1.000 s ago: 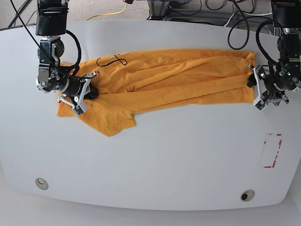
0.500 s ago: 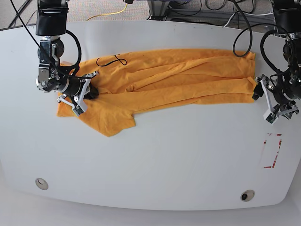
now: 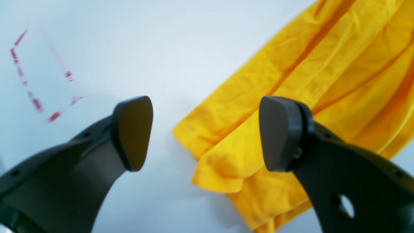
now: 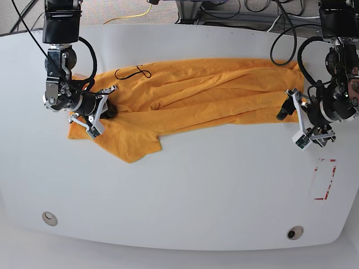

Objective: Layout the t-shirt on the table in an organized manner, then fold the t-shirt properly

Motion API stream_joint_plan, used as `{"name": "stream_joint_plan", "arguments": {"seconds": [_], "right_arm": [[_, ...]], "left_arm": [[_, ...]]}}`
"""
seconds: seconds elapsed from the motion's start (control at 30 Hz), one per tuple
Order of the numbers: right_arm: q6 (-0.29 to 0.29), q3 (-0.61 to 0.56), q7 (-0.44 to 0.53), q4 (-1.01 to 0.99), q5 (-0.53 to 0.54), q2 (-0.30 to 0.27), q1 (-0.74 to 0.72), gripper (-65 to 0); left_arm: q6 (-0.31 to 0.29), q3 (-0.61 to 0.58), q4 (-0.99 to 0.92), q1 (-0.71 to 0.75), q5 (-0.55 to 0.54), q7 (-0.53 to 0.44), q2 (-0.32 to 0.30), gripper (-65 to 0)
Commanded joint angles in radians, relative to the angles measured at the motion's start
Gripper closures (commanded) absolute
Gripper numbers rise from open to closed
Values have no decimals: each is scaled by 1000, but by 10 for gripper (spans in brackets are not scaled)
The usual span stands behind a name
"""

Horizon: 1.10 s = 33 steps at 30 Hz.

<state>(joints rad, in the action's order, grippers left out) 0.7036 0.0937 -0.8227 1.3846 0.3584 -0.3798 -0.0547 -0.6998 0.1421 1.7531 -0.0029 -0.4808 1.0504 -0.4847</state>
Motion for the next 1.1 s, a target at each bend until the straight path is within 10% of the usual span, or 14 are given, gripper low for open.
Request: {"name": "stream_joint_plan", "arguments": {"seconds": [0.0,0.27,0.53,0.67,0.87,1.07], "right_arm": [[-5,2,-27,3,-29,-14,-12,-71],[-5,2,-27,6,-28,-12,-12,-71],[-5,2,-27,52,-25,-11,-21,-87],[-5,7,-62,105,-22,-11,-26,-208],[-5,91,-149,238,-19,3,-26,-474],[-5,154,-234,321,-19,49,-84,-550]], "left_arm": [[2,0,-29,-12,43,-15,21,-485],[2,-80,-84,25,159,-138,76,-407],[2,-124,-130,24,199,-144,79,-147],[2,-128,-169,22,201,-144,79,-25],[2,-128,-193,22,201,-144,79,-29],[2,-128,-193,24,201,-144,79,-31]]}}
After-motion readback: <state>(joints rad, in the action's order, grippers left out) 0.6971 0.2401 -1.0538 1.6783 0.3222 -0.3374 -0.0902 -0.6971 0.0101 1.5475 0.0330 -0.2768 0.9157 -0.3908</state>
